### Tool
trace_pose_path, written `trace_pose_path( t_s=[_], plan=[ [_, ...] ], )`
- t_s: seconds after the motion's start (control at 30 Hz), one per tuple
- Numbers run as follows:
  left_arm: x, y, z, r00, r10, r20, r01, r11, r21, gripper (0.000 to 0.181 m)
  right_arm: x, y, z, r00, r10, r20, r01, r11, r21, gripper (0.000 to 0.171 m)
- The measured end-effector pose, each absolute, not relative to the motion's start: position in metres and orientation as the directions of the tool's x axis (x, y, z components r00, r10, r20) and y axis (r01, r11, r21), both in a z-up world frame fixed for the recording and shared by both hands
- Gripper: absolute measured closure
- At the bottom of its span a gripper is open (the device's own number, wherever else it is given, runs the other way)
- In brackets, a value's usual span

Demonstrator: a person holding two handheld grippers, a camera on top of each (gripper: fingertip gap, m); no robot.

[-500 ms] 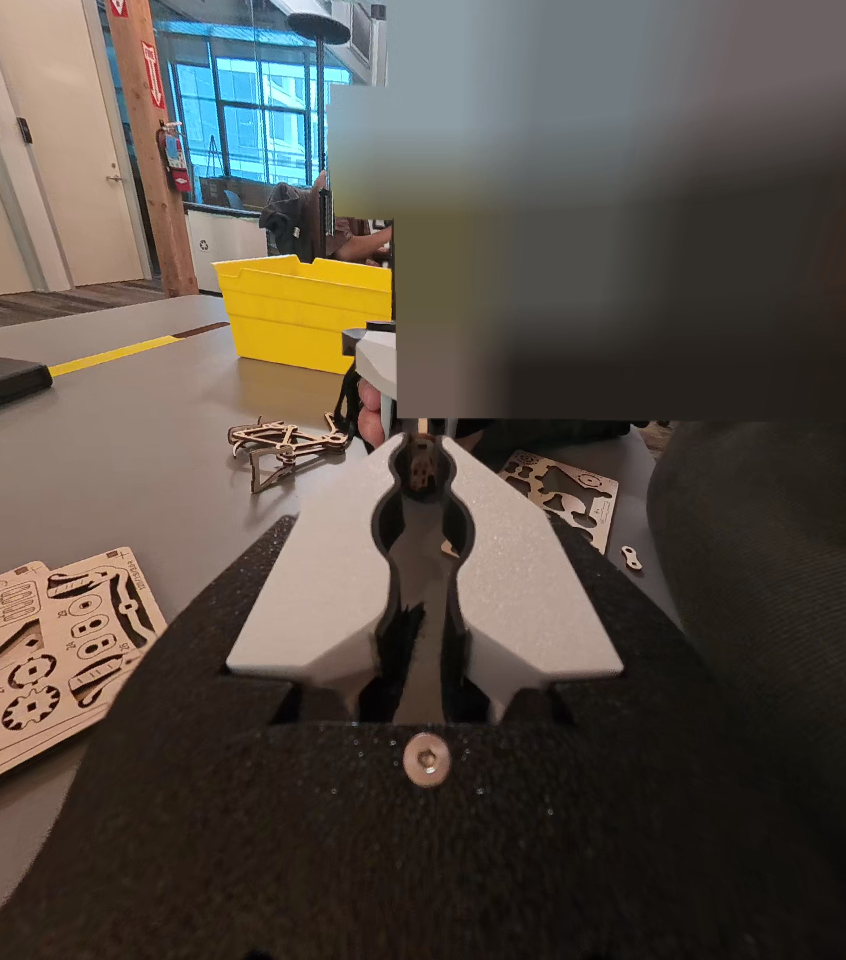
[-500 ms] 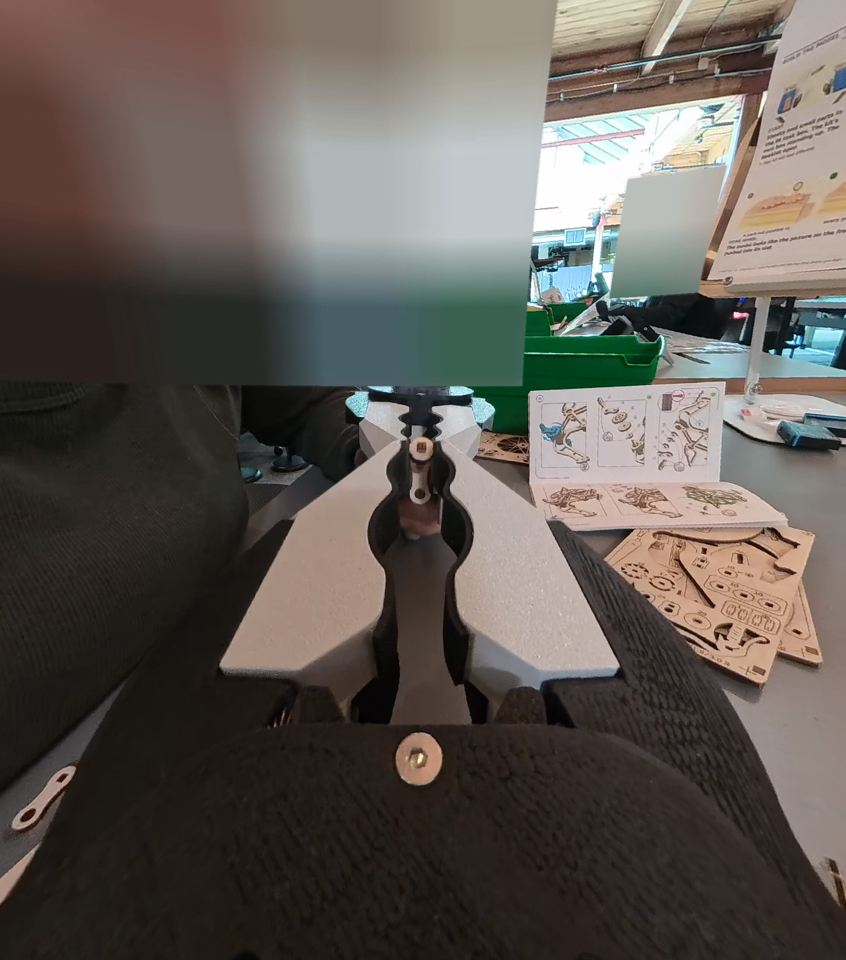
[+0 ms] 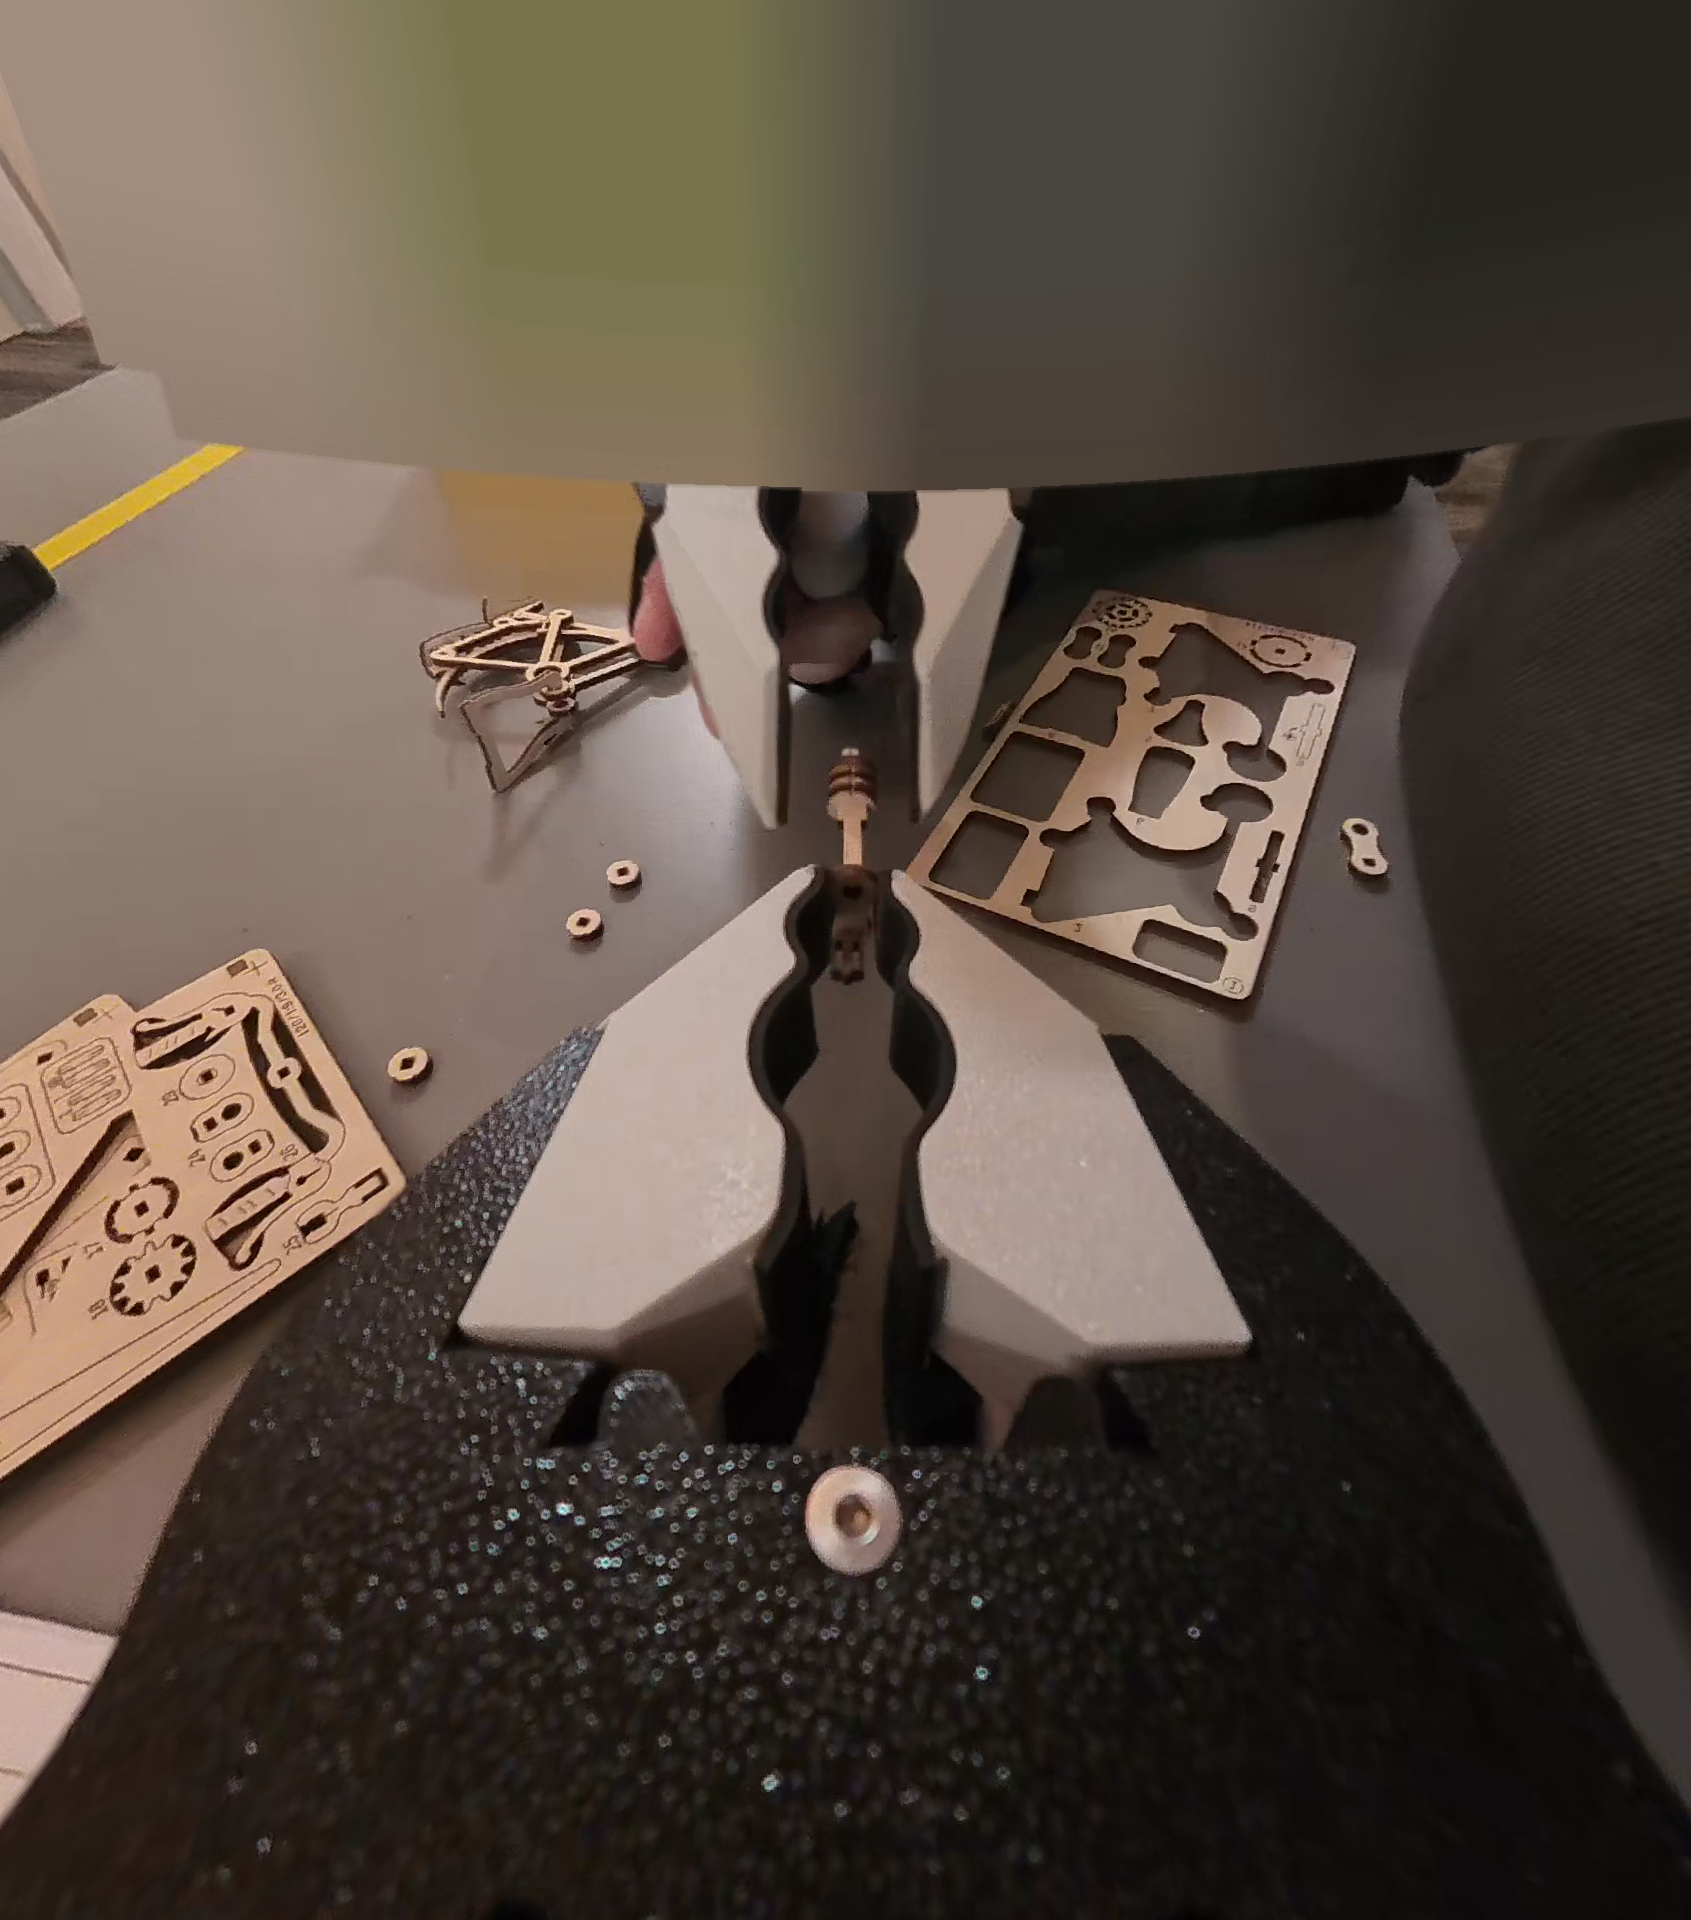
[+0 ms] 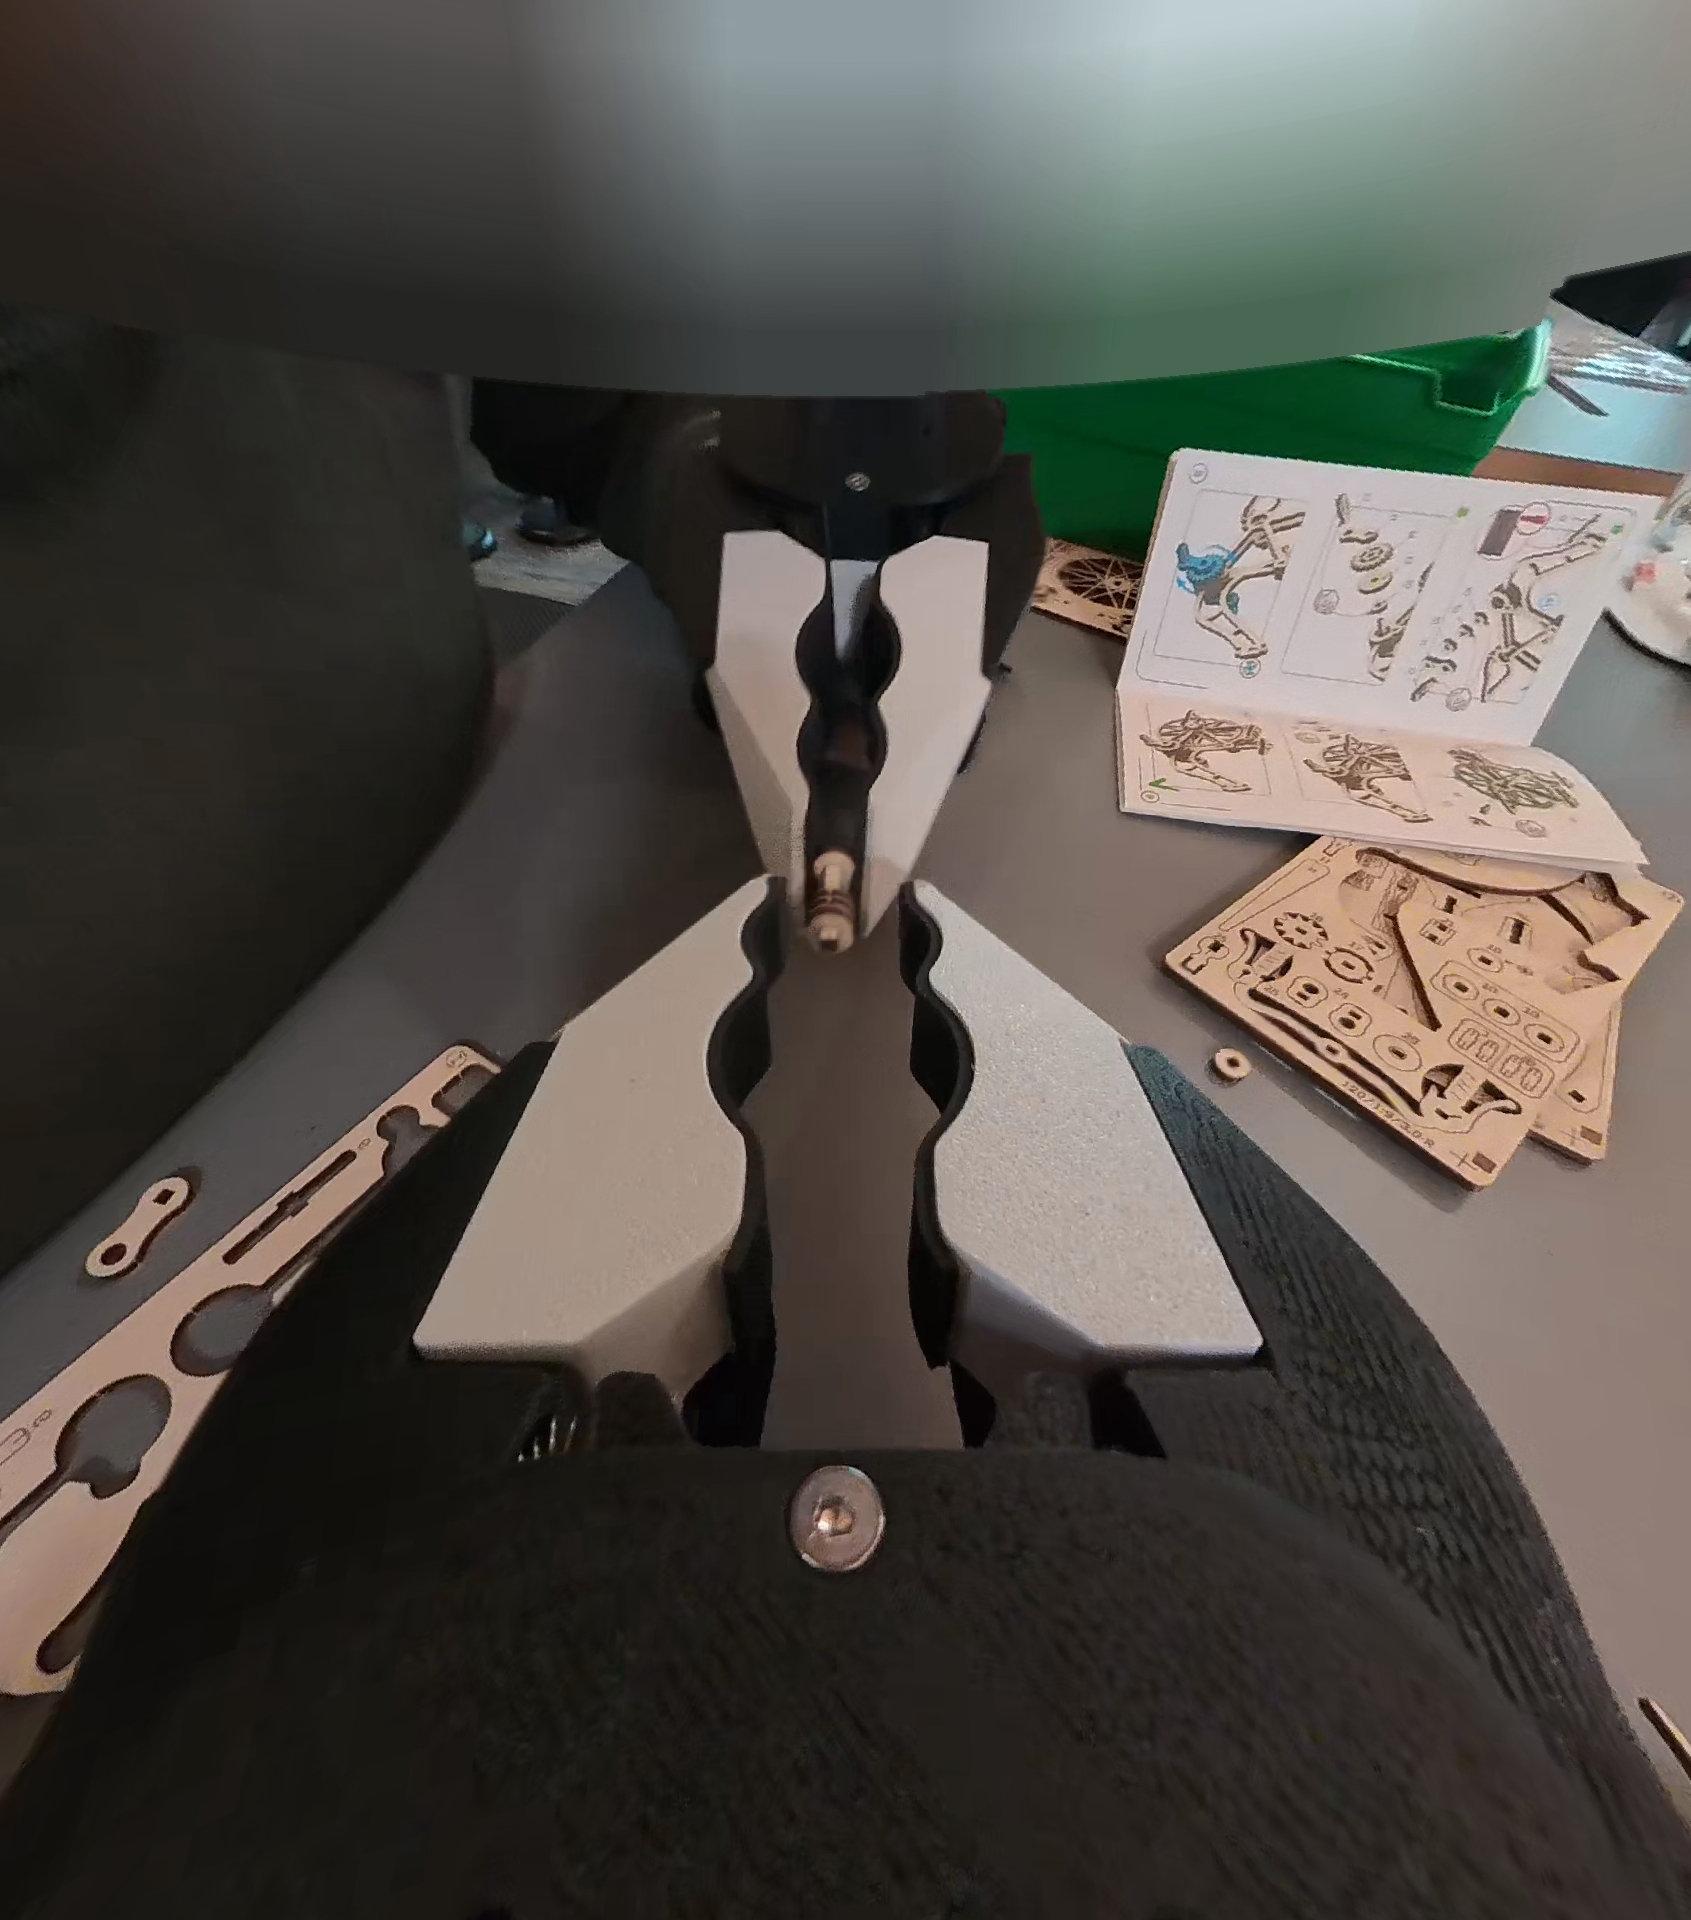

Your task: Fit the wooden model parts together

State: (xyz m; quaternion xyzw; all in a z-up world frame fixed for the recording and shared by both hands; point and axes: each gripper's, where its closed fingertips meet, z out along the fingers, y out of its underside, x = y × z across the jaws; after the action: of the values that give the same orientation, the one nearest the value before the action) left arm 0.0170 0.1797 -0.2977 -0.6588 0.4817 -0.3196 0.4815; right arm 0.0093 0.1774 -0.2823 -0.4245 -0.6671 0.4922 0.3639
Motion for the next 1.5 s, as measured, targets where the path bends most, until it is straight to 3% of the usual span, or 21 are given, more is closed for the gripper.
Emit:
trace_pose_path(
  t_s=[0.37, 0.7, 1.5],
  plan=[
    [0.017, 0.178, -0.297, 0.325, -0.945, -0.047, -0.325, -0.064, -0.943, 0.175, 0.008, 0.175, -0.284, -0.372, 0.924, 0.086, 0.217, 0.177, -0.96, 0.164],
    [0.014, 0.178, -0.279, 0.311, -0.95, 0.012, -0.195, -0.077, -0.978, 0.176, 0.003, 0.176, -0.275, -0.33, 0.94, 0.083, 0.161, 0.143, -0.977, 0.164],
    [0.013, 0.182, -0.301, 0.32, -0.947, -0.025, -0.347, -0.093, -0.933, 0.176, 0.003, 0.179, -0.291, -0.327, 0.941, 0.088, 0.267, 0.181, -0.947, 0.165]
  ],
)
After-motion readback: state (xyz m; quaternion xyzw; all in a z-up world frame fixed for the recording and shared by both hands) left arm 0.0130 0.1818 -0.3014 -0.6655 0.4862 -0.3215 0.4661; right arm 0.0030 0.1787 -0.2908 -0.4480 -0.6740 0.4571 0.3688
